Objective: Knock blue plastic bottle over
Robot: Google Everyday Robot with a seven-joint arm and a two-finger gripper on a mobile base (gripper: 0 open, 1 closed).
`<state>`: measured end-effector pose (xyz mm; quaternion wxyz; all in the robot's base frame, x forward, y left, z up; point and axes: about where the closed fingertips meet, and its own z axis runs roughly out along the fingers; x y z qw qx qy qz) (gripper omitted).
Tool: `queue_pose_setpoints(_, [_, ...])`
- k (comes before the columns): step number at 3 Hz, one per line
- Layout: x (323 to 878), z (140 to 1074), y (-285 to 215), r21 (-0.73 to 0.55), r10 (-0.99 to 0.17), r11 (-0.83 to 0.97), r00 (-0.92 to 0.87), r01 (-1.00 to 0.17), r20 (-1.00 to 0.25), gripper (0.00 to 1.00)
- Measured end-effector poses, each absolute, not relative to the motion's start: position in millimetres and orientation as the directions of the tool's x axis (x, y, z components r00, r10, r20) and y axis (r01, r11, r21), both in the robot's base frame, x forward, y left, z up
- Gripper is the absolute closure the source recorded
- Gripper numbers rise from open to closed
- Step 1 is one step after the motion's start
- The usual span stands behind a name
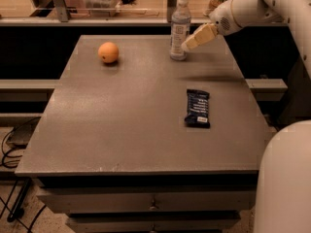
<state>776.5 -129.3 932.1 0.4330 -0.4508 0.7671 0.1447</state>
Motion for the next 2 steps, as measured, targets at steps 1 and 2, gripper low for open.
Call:
queue_pose_setpoints(1, [789,933,-112,-0.146,-0.522,0.546,-0.199,-0.825,-0.829,0.00])
queue_pose_setpoints(2, [796,937,-89,-0.128,-0.490,0.507,-0.163,-0.853,-0.856,0.15])
